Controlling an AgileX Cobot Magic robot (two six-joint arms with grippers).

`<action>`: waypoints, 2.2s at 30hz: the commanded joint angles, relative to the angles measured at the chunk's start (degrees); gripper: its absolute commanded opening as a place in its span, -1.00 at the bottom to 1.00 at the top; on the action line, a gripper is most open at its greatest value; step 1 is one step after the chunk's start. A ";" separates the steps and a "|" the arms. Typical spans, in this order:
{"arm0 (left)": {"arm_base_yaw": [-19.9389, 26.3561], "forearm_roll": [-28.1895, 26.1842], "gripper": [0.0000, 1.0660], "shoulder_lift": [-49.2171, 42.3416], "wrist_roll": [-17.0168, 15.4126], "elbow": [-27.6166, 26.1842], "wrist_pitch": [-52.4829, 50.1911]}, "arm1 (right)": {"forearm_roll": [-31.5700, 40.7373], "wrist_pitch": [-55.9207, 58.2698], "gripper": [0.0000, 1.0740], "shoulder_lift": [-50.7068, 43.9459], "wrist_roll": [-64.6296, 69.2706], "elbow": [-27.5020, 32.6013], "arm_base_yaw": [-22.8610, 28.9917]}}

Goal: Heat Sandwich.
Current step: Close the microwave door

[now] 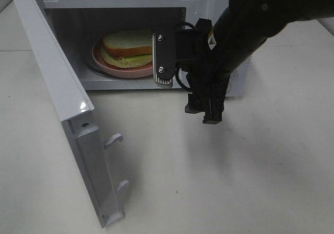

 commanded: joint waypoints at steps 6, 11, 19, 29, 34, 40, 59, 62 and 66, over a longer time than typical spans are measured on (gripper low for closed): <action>0.11 -0.34 0.83 -0.92 0.06 0.00 -0.29 | 0.23 0.11 0.42 -6.42 9.34 5.90 0.06; 0.11 -0.34 0.83 -0.92 0.06 0.00 -0.29 | 0.23 0.17 0.42 -10.54 15.36 9.63 0.06; 0.11 -0.34 0.83 -0.92 0.06 0.00 -0.29 | 0.40 0.92 0.42 -17.99 32.20 14.95 0.06; 0.11 -0.34 0.83 -0.92 0.06 0.00 -0.29 | 0.40 7.28 0.42 -27.73 45.03 19.82 0.06; 0.11 -0.34 0.83 -0.92 0.06 0.00 -0.29 | 0.69 11.86 0.42 -32.54 47.96 20.86 0.06; 0.11 -0.34 0.83 -0.92 0.06 0.00 -0.29 | 0.80 19.37 0.42 -39.42 50.13 20.86 0.06; 0.11 -0.34 0.83 -0.92 0.06 0.00 -0.29 | 0.80 37.53 0.42 -60.62 51.39 20.86 0.06; 0.11 -0.34 0.83 -0.92 0.06 0.00 -0.29 | 0.74 39.36 0.42 -62.74 52.37 21.14 0.06; 0.11 -0.34 0.83 -0.92 0.06 0.00 -0.29 | 0.63 39.13 0.42 -65.15 53.11 23.32 -1.43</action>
